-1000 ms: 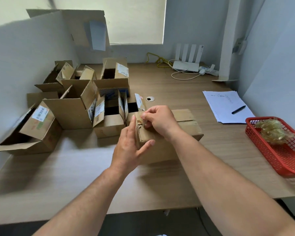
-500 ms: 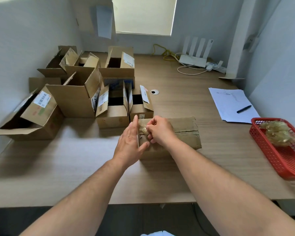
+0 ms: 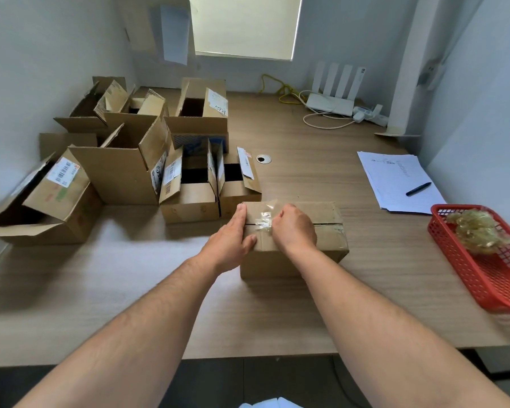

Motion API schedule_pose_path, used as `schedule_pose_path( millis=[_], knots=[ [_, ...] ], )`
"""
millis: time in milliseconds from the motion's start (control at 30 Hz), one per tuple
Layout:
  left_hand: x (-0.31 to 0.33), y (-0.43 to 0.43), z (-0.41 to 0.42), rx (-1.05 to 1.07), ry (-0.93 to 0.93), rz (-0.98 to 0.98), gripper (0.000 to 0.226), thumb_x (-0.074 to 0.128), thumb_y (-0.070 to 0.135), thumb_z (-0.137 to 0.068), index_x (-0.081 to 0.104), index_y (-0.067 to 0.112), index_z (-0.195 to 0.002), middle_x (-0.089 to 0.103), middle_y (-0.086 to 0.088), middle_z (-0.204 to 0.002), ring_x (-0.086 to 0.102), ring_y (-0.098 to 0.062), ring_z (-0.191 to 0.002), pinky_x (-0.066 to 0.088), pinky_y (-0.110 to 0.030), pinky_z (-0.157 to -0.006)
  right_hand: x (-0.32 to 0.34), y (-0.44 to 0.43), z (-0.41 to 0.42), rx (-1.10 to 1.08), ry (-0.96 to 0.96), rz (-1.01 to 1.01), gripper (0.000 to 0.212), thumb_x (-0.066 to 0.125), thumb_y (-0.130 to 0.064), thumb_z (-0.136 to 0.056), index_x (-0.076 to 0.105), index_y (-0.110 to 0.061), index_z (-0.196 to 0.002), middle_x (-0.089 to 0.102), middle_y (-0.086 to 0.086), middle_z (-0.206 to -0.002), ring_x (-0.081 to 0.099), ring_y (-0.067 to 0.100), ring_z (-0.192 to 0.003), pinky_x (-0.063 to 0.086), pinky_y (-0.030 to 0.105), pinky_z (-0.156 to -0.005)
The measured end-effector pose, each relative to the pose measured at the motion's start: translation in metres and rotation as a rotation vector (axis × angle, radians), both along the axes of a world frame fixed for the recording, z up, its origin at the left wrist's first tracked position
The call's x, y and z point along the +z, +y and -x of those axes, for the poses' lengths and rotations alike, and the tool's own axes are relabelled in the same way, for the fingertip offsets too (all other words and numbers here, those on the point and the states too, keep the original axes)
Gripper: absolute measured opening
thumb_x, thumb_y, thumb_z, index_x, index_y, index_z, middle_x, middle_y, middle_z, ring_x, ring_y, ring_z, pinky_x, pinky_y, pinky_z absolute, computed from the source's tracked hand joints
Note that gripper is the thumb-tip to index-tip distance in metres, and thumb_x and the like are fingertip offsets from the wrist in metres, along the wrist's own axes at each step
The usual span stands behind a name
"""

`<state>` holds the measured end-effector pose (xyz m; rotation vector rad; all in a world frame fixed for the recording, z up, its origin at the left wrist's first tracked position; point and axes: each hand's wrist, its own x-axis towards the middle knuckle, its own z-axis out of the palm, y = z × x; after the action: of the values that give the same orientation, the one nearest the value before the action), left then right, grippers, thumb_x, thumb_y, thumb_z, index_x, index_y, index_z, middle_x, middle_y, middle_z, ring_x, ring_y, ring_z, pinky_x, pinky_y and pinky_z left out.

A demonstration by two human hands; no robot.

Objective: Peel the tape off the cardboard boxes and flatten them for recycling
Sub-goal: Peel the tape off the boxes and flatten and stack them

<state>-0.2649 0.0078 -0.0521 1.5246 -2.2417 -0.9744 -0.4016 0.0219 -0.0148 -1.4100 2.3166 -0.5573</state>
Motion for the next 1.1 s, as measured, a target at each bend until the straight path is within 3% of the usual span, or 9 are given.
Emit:
schedule_pose_path(
  millis=[133,267,500,633,733,900,1000,1100],
  knots=[
    [-0.001,-0.009,0.002,-0.037,-0.100,0.021,0.066,0.040,0.033,-0.102,0.003,0.021,-0.155,-0.007,0.007,-0.162,0.010,-0.016,-0.149,0.019,-0.040,-0.119,-0.002,0.005,0.017,-0.138,-0.034,0.035,0.022,0.040,-0.012,-0.095,0.050,-0.010,-0.115,0.063,0.015,-0.114,0.058,0.034,-0.105,0.043,0.033,-0.080],
    [-0.001,-0.013,0.003,-0.047,-0.196,0.069,0.063,0.038,0.037,-0.102,0.008,0.022,-0.155,-0.005,0.008,-0.162,0.015,-0.016,-0.148,0.024,-0.038,-0.116,-0.002,0.002,0.020,-0.079,-0.037,0.078,0.022,0.042,-0.012,-0.094,0.061,-0.011,-0.106,0.065,0.013,-0.111,0.058,0.032,-0.103,0.043,0.030,-0.079],
    [0.000,-0.014,0.001,-0.064,-0.202,0.091,0.062,0.039,0.039,-0.102,0.014,0.020,-0.155,-0.002,0.007,-0.162,0.015,-0.016,-0.148,0.027,-0.040,-0.115,0.001,0.002,-0.008,0.134,0.194,0.017,0.052,0.044,-0.056,-0.093,0.060,-0.013,-0.120,0.052,0.010,-0.121,0.054,0.029,-0.112,0.043,0.035,-0.088],
    [0.001,-0.014,0.000,-0.076,-0.205,0.101,0.062,0.038,0.040,-0.102,0.013,0.019,-0.155,-0.003,0.007,-0.162,0.015,-0.016,-0.147,0.025,-0.037,-0.116,0.001,-0.002,-0.017,0.166,0.235,0.019,0.031,0.050,-0.026,-0.095,0.055,-0.011,-0.122,0.054,0.011,-0.124,0.054,0.030,-0.114,0.044,0.034,-0.090],
    [0.001,-0.015,-0.002,-0.102,-0.228,0.128,0.062,0.036,0.042,-0.102,0.013,0.019,-0.155,-0.001,0.006,-0.163,0.021,-0.020,-0.145,0.026,-0.036,-0.115,0.001,-0.005,-0.010,0.039,0.155,0.049,0.025,0.045,-0.015,-0.096,0.060,-0.011,-0.116,0.061,0.012,-0.119,0.057,0.031,-0.110,0.045,0.032,-0.086],
    [0.002,-0.017,-0.003,-0.129,-0.246,0.176,0.060,0.037,0.041,-0.102,0.019,0.015,-0.153,0.005,-0.001,-0.163,0.018,-0.023,-0.145,0.022,-0.036,-0.116,-0.003,-0.003,0.005,-0.236,-0.019,0.127,0.014,0.048,-0.015,-0.094,0.057,-0.018,-0.104,0.061,0.010,-0.113,0.059,0.030,-0.102,0.042,0.030,-0.079],
    [0.000,-0.019,-0.005,-0.163,-0.269,0.255,0.055,0.038,0.040,-0.101,0.030,0.010,-0.146,0.010,-0.006,-0.161,0.012,-0.023,-0.147,0.014,-0.036,-0.119,-0.005,-0.001,0.008,-0.224,0.046,0.091,0.017,0.047,-0.016,-0.094,0.063,-0.018,-0.100,0.051,0.011,-0.118,0.058,0.030,-0.097,0.040,0.028,-0.077],
    [-0.002,-0.023,-0.004,-0.236,-0.294,0.320,0.049,0.034,0.038,-0.102,0.034,0.006,-0.140,0.008,-0.007,-0.162,0.005,-0.021,-0.149,0.009,-0.039,-0.120,-0.004,0.000,0.004,-0.128,0.145,0.031,0.028,0.041,-0.021,-0.097,0.062,-0.014,-0.113,0.053,0.012,-0.122,0.056,0.032,-0.106,0.041,0.030,-0.080]
  ],
)
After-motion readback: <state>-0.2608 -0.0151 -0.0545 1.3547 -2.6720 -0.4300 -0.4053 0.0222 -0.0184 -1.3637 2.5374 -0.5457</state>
